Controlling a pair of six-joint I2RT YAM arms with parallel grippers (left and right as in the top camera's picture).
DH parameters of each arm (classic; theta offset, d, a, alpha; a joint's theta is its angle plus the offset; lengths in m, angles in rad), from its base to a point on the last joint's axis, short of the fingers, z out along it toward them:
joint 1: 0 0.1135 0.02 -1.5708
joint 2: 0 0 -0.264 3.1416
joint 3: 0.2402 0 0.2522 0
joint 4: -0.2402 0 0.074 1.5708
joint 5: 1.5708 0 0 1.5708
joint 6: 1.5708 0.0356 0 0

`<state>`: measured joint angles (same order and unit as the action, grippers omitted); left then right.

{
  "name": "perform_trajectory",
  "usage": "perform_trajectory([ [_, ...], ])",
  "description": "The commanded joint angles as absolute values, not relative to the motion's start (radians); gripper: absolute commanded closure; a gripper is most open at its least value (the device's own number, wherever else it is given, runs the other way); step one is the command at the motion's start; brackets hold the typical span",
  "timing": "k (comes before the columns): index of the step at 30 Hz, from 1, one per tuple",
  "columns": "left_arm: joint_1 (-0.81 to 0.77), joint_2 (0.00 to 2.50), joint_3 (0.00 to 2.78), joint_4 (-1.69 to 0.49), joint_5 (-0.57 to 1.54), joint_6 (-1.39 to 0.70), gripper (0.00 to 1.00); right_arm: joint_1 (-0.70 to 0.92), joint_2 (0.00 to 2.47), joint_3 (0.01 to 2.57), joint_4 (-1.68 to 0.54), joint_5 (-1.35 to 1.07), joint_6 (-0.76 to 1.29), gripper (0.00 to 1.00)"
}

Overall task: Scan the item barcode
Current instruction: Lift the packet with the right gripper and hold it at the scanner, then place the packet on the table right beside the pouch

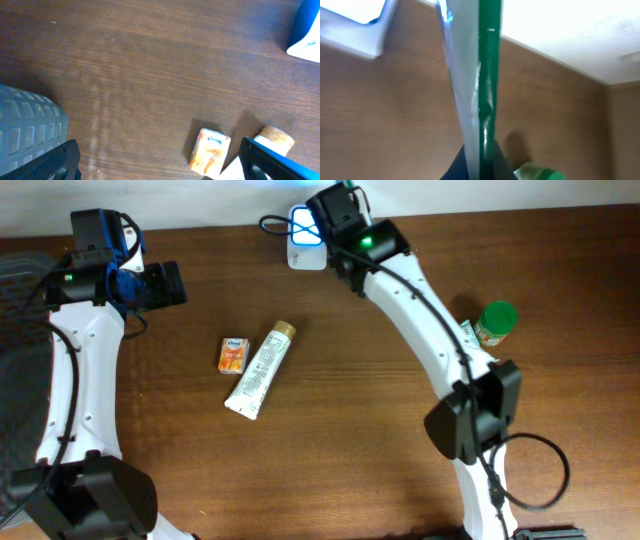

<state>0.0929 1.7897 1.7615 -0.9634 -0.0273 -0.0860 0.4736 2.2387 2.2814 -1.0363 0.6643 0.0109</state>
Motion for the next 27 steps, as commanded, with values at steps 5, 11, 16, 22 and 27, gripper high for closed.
perform_trajectory([
  [5,0.095,1.782,1.761,-0.96,-0.034,-0.073,0.01,0.533,2.482,2.302,-0.59,1.035,-0.353,0.96],
  [11,0.095,1.782,1.761,-0.96,-0.034,-0.073,0.01,0.569,2.659,2.3,-0.426,1.15,-0.554,0.96],
  [16,0.095,1.782,1.761,-0.96,-0.034,-0.073,0.01,0.548,2.66,2.3,-0.386,1.31,-0.625,0.96],
  [22,0.095,1.782,1.761,-0.96,-0.034,-0.073,0.01,0.537,2.66,2.3,-0.385,1.325,-0.695,0.96],
  [27,0.095,1.782,1.761,-0.96,-0.034,-0.073,0.01,0.553,2.574,2.3,-0.487,1.222,-0.699,0.96],
])
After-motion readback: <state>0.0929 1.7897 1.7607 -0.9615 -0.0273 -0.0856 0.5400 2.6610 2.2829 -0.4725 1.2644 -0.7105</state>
